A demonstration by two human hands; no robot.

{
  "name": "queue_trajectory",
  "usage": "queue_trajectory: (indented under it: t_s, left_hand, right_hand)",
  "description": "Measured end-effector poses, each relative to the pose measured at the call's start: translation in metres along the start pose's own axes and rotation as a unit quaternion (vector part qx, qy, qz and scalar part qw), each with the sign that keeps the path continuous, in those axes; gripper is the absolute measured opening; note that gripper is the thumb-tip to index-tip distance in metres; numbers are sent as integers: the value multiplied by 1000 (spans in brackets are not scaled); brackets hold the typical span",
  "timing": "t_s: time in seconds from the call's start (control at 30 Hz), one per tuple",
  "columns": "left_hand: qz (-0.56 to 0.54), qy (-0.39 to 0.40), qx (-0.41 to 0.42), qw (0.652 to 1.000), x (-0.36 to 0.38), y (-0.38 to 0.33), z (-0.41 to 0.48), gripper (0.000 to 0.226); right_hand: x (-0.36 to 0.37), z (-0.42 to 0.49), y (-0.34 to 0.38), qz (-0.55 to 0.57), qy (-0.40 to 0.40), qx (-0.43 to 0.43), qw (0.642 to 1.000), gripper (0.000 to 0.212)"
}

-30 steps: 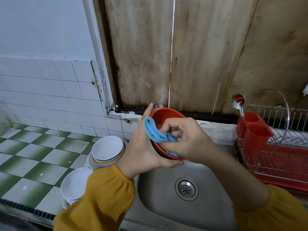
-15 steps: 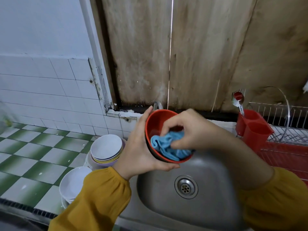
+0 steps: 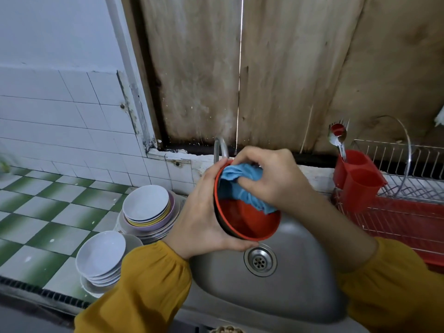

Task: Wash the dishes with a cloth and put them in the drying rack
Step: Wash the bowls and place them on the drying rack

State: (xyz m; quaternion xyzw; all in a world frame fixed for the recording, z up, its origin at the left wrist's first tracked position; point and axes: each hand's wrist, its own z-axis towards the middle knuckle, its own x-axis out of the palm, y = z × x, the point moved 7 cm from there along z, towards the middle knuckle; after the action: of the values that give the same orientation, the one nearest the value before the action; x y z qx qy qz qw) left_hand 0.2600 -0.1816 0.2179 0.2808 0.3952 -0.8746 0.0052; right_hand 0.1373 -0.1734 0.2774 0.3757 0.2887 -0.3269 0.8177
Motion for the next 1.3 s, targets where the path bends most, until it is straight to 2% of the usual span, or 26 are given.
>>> queue_trajectory:
  t_s: [0.03, 0.1, 0.17, 0.2, 0.23, 0.33, 0.37, 0.4, 0.43, 0.5, 0.53, 0.57, 0.6, 0.67, 0.73, 0.8, 0.87, 0.97, 1.0, 1.03, 1.07, 1.13, 1.17, 1.2, 1.27, 1.3]
  left_hand:
    - [2, -1, 2, 1000, 3, -1, 1, 127]
    - [12, -1, -1, 1000, 5, 3, 3, 129]
    - [22, -4, -12, 1000, 5, 11, 4, 130]
    - [18, -6, -17, 1000, 6, 14, 4, 130]
    - [14, -9, -21, 1000, 9, 15, 2, 129]
    - [19, -24, -20, 999, 27, 5, 2, 125]
    - [20, -26, -18, 999, 33, 2, 3, 126]
    - [28, -27, -13, 999, 36, 1, 3, 128]
    - [44, -30, -7, 999, 38, 0, 3, 129]
    - [78, -26, 2, 997, 39, 0, 2, 129]
    - [87, -21, 4, 996, 42, 0, 0, 129]
    - [95, -22, 2, 995, 47, -2, -2, 129]
    - [103, -25, 2, 994, 52, -5, -4, 128]
    - [110, -41, 5, 993, 57, -12, -6, 124]
    - [109, -65, 17, 992, 53, -17, -6, 121]
    - [133, -74, 35, 988, 44, -18, -6, 121]
    - [150, -56, 40, 986, 44, -17, -8, 122]
    - [146, -54, 31, 987, 48, -14, -11, 123]
    - [139, -58, 29, 988, 47, -13, -11, 123]
    - [136, -62, 31, 988, 43, -14, -10, 122]
    - [139, -60, 40, 988, 39, -15, -9, 122]
    - [146, -48, 56, 987, 32, -19, -8, 122]
    - [141, -48, 59, 987, 29, -21, -8, 122]
    - [133, -55, 58, 988, 27, -22, -9, 122]
    - [122, -64, 54, 989, 24, -24, -11, 122]
    - [126, -64, 56, 988, 22, -24, -11, 123]
  right_hand:
    - [8, -6, 5, 19, 14, -19, 1000, 20]
    - [27, -21, 16, 40, 148, -65, 986, 16]
    - [27, -27, 10, 36, 275, -65, 959, 16]
    - [21, -24, 0, 35, 288, -51, 956, 16]
    - [13, -19, -10, 31, 254, -31, 966, 16]
    - [-11, -10, -27, 16, 26, 10, 999, 16]
    - [-9, -14, -24, 32, 3, -1, 999, 16]
    - [1, -18, -19, 36, 38, -26, 998, 18]
    - [14, -26, -16, 31, 119, -54, 991, 20]
    - [28, -39, -19, 10, 308, -59, 950, 21]
    - [27, -42, -26, -5, 379, -49, 924, 23]
    - [21, -42, -34, -13, 406, -45, 913, 25]
    - [15, -36, -41, -24, 383, -43, 922, 25]
    - [2, -21, -43, -75, 243, -71, 964, 22]
    - [9, -25, -36, -130, 182, -82, 971, 25]
    - [26, -37, -34, -111, 238, -43, 964, 21]
    - [36, -45, -37, 30, 318, 41, 947, 22]
    - [30, -44, -45, 267, 322, 174, 891, 18]
    - [29, -45, -42, 309, 323, 177, 877, 14]
    - [29, -46, -39, 309, 328, 146, 881, 14]
    - [30, -48, -35, 267, 340, 102, 896, 18]
    - [34, -50, -32, 69, 342, -6, 937, 25]
    - [32, -44, -31, -62, 296, -71, 951, 24]
    - [27, -37, -30, -174, 211, -125, 954, 23]
    - [19, -32, -19, -247, 91, -171, 950, 27]
    - [21, -32, -15, -241, 93, -169, 951, 26]
